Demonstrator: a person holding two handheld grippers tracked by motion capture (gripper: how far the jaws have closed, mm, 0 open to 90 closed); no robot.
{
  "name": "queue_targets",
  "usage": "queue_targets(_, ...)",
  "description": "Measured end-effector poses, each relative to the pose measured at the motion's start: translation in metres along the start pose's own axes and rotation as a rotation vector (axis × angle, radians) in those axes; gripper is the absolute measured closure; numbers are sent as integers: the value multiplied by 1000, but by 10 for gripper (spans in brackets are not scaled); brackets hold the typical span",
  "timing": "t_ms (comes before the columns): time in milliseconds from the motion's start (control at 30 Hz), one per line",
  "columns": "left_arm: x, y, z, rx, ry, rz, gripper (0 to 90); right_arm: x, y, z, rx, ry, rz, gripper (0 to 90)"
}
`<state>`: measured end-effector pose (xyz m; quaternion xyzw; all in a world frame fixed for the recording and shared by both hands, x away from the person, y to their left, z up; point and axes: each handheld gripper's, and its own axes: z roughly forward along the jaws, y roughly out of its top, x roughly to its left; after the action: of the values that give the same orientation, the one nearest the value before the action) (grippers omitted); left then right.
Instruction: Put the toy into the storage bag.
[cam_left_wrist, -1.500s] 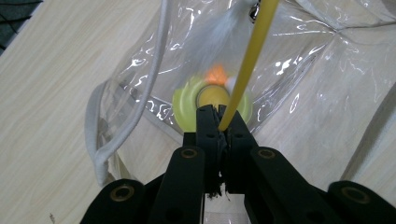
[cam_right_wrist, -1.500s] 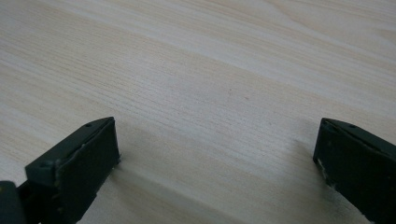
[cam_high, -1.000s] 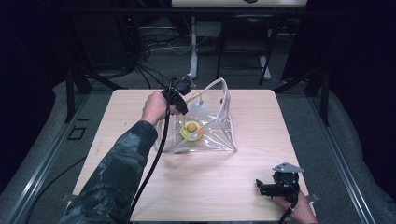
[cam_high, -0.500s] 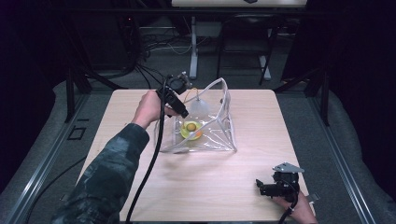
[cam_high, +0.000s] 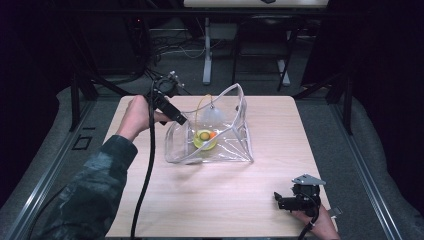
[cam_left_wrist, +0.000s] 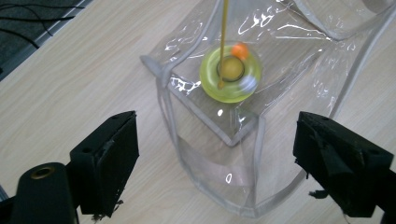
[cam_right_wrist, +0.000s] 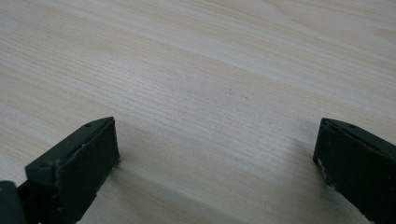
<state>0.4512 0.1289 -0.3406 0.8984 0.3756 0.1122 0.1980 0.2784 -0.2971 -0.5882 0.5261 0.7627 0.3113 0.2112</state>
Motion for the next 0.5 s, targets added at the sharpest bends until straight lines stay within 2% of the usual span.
queue_targets(133,9,-11,-8,6,17,-17,80,0,0,0,0,-1,0,0)
queue_targets(267,19,-25,-18,-12,30,-50,58,0,0,0,0,-1,0,0)
queue_targets(367,25,-36,-20,-10,36,-72,22,0,0,0,0,0,0,0)
queue_targets(500,29,-53,-16,21,37,-81,0,0,0,0,0,-1,0,0)
